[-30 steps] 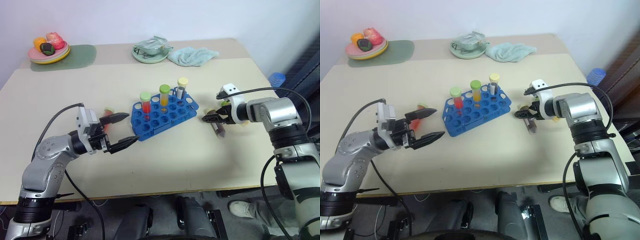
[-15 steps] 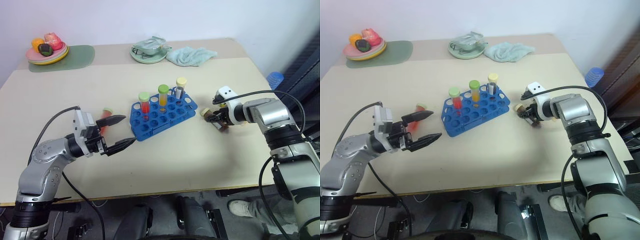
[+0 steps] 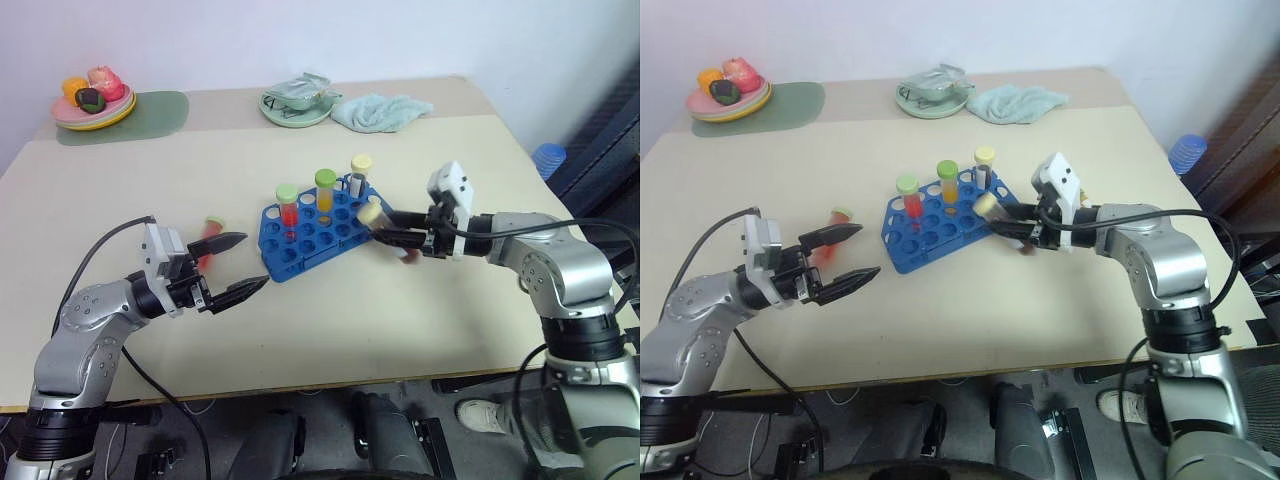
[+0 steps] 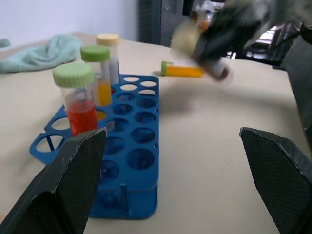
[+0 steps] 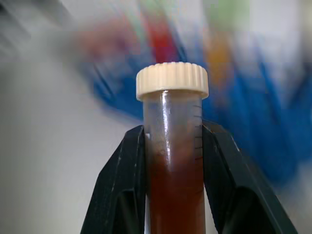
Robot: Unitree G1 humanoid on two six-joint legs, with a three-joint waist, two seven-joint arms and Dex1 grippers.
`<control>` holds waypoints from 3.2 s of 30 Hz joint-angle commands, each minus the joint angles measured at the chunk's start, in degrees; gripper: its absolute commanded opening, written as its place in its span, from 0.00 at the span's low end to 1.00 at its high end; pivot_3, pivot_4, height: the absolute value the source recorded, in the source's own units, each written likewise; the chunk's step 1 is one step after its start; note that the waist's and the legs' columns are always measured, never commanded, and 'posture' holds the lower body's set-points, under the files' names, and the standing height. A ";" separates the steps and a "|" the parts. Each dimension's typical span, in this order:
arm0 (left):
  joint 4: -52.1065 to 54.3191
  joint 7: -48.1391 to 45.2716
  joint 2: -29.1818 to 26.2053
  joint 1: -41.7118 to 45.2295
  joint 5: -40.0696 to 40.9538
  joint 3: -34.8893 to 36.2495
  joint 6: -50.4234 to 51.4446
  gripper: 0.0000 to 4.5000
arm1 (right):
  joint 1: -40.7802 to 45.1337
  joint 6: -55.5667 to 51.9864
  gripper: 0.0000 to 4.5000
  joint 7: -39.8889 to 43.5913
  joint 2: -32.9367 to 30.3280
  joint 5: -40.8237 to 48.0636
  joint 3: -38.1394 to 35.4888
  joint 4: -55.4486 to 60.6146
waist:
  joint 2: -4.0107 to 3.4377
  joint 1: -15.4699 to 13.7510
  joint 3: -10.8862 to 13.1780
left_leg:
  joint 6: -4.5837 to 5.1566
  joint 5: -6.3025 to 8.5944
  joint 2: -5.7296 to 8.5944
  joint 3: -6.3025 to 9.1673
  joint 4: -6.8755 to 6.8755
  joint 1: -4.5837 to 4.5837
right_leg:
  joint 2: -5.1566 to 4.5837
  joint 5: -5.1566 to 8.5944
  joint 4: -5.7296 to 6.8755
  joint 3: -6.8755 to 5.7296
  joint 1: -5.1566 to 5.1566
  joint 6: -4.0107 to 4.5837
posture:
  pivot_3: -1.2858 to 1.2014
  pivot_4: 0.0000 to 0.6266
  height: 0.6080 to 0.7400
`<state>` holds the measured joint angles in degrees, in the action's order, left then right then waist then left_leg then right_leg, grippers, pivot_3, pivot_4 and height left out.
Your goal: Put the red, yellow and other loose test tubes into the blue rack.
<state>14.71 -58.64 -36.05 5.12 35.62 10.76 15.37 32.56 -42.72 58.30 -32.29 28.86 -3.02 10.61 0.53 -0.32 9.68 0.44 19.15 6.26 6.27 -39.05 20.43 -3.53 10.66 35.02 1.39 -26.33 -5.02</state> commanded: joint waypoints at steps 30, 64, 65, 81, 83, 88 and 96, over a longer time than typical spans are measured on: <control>-1.73 3.70 3.83 2.10 -1.07 0.83 -4.07 1.00 | 7.83 65.62 0.28 -18.35 31.34 -7.25 -7.34 -48.87 | -0.06 1.54 0.03 | -0.47 -0.27 -0.01 -0.01 0.04 -0.05 | 0.08 -0.05 0.18 0.00 -0.10 0.09 | 0.52 0.24 1.00; 0.88 4.60 2.38 0.55 -0.21 1.39 -2.52 1.00 | 7.83 76.12 0.96 -15.28 32.17 -9.36 -9.10 -61.23 | -0.11 1.57 0.03 | -0.47 -0.27 -0.02 0.00 0.05 -0.07 | 0.09 -0.05 0.18 0.02 -0.09 0.10 | 0.52 0.24 1.00; 0.82 4.60 2.40 0.62 -0.20 1.35 -2.50 1.00 | 7.61 76.25 0.99 -15.33 32.19 -9.45 -9.00 -60.99 | -0.10 1.55 0.03 | -0.47 -0.27 -0.02 0.00 0.05 -0.07 | 0.09 -0.05 0.18 0.02 -0.09 0.10 | 0.52 0.24 1.00; -0.36 4.17 3.14 2.02 -0.54 0.38 -2.54 1.00 | 2.68 75.13 0.99 -17.35 30.80 -11.11 -6.03 -50.41 | -0.11 1.52 0.03 | -0.47 -0.27 -0.01 0.00 0.05 -0.07 | 0.09 -0.05 0.18 0.01 -0.09 0.10 | 0.52 0.24 1.00; -0.39 4.22 3.29 2.33 -0.62 0.21 -2.42 1.00 | 1.59 74.59 0.99 -17.70 30.09 -11.34 -5.63 -49.18 | -0.10 1.46 0.03 | -0.47 -0.27 -0.02 0.00 0.05 -0.07 | 0.10 -0.05 0.18 0.01 -0.09 0.10 | 0.52 0.24 1.00; -0.05 4.70 3.44 3.10 -0.69 -0.19 -1.87 1.00 | -0.96 72.41 0.99 -18.98 28.49 -11.80 -5.08 -46.71 | -0.10 1.41 0.03 | -0.47 -0.27 -0.01 0.01 0.05 -0.07 | 0.09 -0.05 0.17 0.01 -0.08 0.10 | 0.52 0.24 1.00; 0.67 5.44 3.38 4.10 -0.49 -0.52 -0.63 1.00 | -0.54 65.51 0.99 -19.95 25.23 -12.13 -4.00 -42.93 | -0.10 1.45 0.03 | -0.47 -0.27 -0.01 0.00 0.05 -0.07 | 0.09 -0.05 0.17 0.01 -0.08 0.10 | 0.52 0.24 1.00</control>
<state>13.67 -53.37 -32.51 8.28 34.45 9.93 14.77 31.22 24.26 38.48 -6.41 16.84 -7.52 -35.28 0.43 1.12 9.71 -0.03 18.88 6.24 6.27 -39.00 20.36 -3.44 10.61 35.19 1.41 -26.42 -4.92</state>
